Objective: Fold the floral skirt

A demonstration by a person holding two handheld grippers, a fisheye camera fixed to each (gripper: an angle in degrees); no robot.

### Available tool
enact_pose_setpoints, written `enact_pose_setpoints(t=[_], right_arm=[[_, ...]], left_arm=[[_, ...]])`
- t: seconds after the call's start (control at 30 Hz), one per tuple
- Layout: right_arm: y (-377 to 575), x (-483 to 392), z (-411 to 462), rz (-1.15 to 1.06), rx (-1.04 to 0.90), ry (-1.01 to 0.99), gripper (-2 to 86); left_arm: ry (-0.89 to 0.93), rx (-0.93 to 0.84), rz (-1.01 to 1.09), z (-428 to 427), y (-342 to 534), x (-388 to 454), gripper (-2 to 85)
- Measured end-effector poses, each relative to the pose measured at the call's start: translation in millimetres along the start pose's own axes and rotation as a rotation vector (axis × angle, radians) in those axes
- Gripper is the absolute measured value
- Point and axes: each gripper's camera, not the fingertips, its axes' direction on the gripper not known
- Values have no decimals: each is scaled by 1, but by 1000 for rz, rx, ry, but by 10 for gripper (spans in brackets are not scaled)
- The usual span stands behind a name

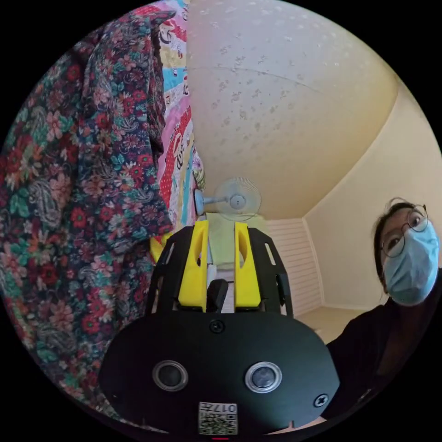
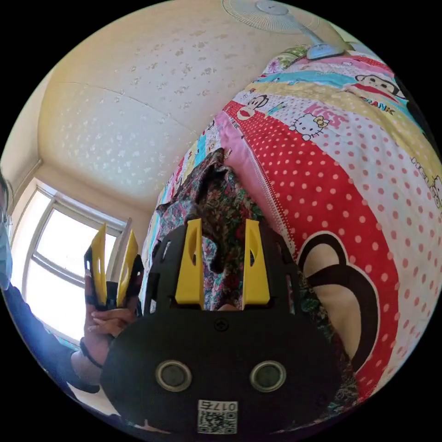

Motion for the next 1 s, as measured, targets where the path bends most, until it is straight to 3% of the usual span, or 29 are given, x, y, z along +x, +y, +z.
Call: enact_pose_setpoints(t=[0.07, 0.2, 0.33, 0.4, 0.53, 0.6, 0.83, 1.0], right_arm=[[0, 0, 9, -5, -43, -109, 152], [-3, -3, 20, -30, -25, 5, 167], [-8, 2, 9, -197, 44, 6, 177], [-13, 18, 8, -218, 22, -87, 179], [-23, 70, 18, -160, -70, -515, 177], [-23, 86, 19, -113, -49, -597, 183], [-22, 77, 36, -230, -189, -245, 177], [-36, 111, 41, 42, -168, -229, 52]], left_arm=[[-87, -49, 87, -32, -5, 9, 87], [-239, -132, 211, -95, -36, 25, 78], [-286, -139, 256, -129, -54, 34, 67], [-277, -102, 244, -143, -55, 31, 65], [-212, -35, 186, -149, -45, 18, 59], [-171, -4, 149, -146, -36, 11, 55], [-120, 13, 96, -143, -23, 11, 51], [-156, -52, 172, -146, -26, 27, 49]])
